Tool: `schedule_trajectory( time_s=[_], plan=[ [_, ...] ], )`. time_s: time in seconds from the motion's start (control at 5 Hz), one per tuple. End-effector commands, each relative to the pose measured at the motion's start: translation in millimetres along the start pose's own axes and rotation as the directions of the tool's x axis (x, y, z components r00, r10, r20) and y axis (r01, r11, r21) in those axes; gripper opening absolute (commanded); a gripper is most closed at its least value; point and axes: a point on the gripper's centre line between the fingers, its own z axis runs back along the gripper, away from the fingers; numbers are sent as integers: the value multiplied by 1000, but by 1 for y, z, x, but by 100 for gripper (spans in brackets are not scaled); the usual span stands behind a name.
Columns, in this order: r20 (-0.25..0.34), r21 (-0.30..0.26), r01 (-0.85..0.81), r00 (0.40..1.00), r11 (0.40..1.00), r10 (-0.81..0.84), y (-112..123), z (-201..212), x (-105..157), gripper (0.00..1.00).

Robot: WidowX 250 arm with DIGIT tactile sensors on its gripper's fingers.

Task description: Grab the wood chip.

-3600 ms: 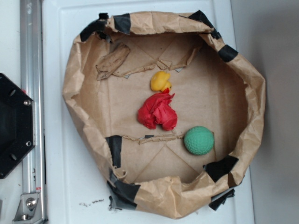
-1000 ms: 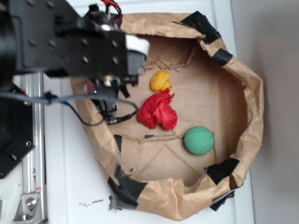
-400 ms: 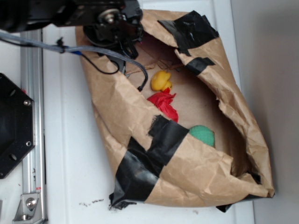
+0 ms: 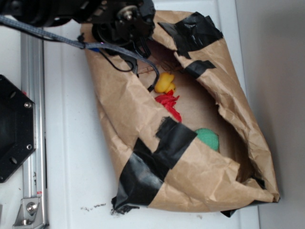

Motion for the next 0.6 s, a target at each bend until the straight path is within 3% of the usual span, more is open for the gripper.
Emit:
schedule_trajectory(
  time_s=[0.0,0.2,0.4],
  plan=[
    [94,81,-54,995,995,47,-30,-27,-1,100],
    [110,131,-46,993,990,32,-49,-29,-8,100],
    [110,108,-46,993,993,34,-42,-31,-11,100]
  ],
)
